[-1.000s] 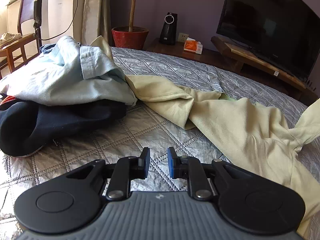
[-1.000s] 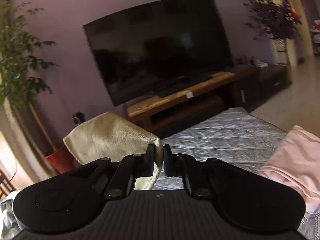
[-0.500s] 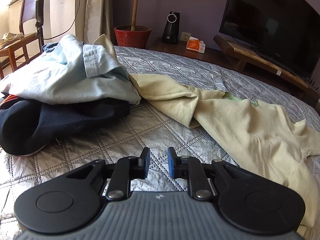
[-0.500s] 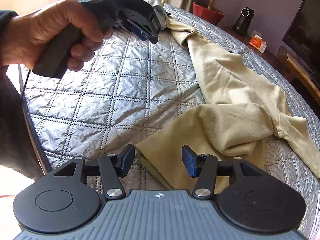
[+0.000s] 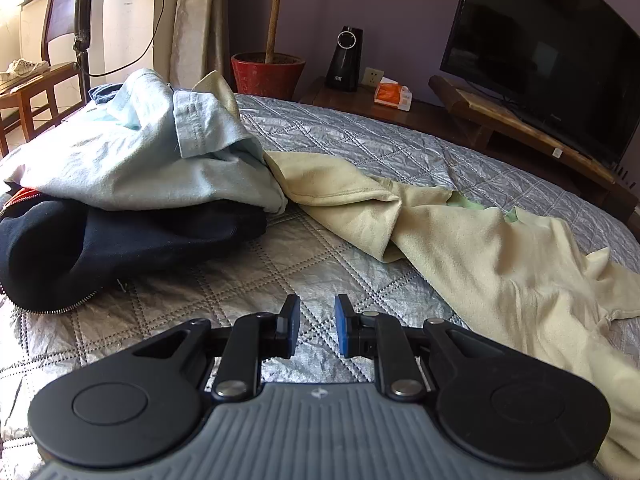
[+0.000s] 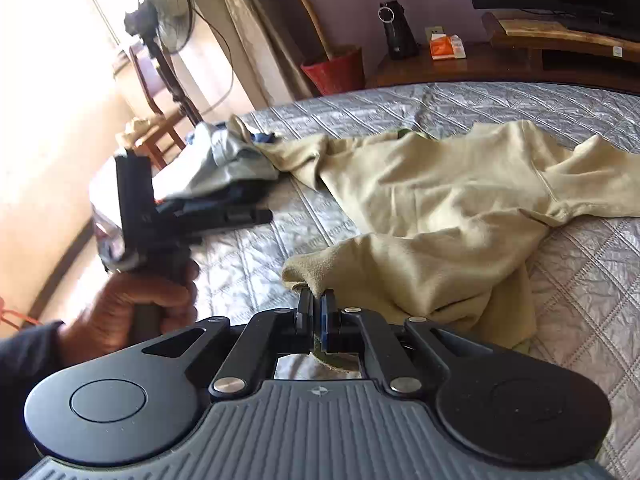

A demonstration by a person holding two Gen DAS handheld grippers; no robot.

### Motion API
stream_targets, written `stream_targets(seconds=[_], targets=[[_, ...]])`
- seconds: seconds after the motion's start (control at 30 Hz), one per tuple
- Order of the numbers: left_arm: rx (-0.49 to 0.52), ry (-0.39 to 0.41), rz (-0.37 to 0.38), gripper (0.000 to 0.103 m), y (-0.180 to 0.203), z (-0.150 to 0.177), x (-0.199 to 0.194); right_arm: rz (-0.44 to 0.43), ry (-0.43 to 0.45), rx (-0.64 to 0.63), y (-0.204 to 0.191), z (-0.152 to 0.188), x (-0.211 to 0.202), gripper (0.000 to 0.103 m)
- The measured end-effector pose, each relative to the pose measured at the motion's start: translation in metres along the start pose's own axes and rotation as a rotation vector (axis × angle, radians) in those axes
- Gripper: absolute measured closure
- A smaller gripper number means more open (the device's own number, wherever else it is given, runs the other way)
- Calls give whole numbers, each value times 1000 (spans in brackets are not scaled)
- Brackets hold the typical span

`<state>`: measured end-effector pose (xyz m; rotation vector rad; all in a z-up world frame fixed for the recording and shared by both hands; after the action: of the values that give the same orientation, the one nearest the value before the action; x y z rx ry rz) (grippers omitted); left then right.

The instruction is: Fold clothes

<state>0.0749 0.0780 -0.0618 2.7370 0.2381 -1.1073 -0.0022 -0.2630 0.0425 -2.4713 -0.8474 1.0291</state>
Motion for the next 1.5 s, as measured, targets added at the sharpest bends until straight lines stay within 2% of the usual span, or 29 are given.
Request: stream_targets(seconds=[0.03, 0.1, 0.17, 0.2, 0.23, 0.27, 0.37, 0.43, 0.47, 0.53, 0.57, 0.6, 0.63, 0.73, 0.8, 0.9, 0.97, 1.03, 1.1, 1.2, 1.33, 1.47, 1.5], targets=[[0, -1, 0, 88, 0, 0, 0, -40, 67, 30, -6, -15, -14, 99], [0, -1, 0, 88, 0, 0, 0, -44, 178, 83, 1, -37, -41, 99], [0, -1, 0, 88, 0, 0, 0, 21, 267, 154, 28, -48, -68, 99], [-1, -1, 0, 88, -1, 0, 0, 81, 303, 196, 46, -47, -80, 99], [-4, -2, -1, 88, -1, 0, 0, 186, 317, 263, 69, -41, -89, 98], [-7, -3, -2, 88, -2, 0, 0, 305, 271, 328, 94, -34, -92, 95], [-14, -5, -5, 88, -4, 0, 1, 727, 37, 164, 138, 0, -82, 93], [-13, -2, -6, 88, -4, 0, 0, 873, 12, -11, 132, 15, -81, 93], [-12, -1, -6, 88, -4, -1, 0, 857, 31, -95, 120, 20, -79, 91], [-12, -1, -6, 88, -3, -1, 0, 713, 25, -249, 87, 26, -60, 84], [-10, -2, -5, 88, -2, -1, 0, 660, -12, -325, 72, 30, -44, 75], [-8, -3, -4, 88, -1, 0, 1, 613, -58, -401, 58, 34, -26, 62], [-3, -3, -3, 88, 1, 0, 1, 565, -104, -477, 44, 39, -8, 58], [18, -2, -3, 88, 4, 2, 1, 414, -241, -699, 2, 53, 46, 59], [10, -2, -4, 88, 1, 1, 1, 401, -277, -727, -1, 59, 67, 66], [-7, -3, -2, 88, -4, -1, 2, 451, -352, -789, 6, 70, 92, 68], [-11, -3, -1, 88, -5, -2, 1, 491, -363, -825, 10, 74, 97, 69], [-15, -2, 1, 88, -6, -2, 1, 489, -353, -792, 16, 69, 98, 71], [-17, -1, 3, 88, -7, -2, 0, 458, -344, -715, 22, 60, 97, 103], [-15, 1, 1, 88, -8, -2, 0, 352, -293, -543, 22, 41, 83, 103], [-33, 5, -7, 88, -12, -4, -1, 32, -26, -332, -12, 7, 19, 103], [-38, 32, -29, 88, -16, -8, -5, -222, 15, -334, -46, 15, -11, 102], [-36, 42, -40, 88, -18, -9, -6, -221, -56, -366, -50, 25, -7, 100]])
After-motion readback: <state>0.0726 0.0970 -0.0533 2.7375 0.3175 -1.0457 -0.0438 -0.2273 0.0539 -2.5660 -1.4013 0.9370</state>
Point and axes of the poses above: each gripper's, at about its wrist camera, not at the fingertips, and x roughly the way its jaws point, y to its right, z to its underside, the point moved 2 cm from there along x, roughly the way its jaws point, and after that the axes turned 3 degrees about -z, right-handed, at the moved point
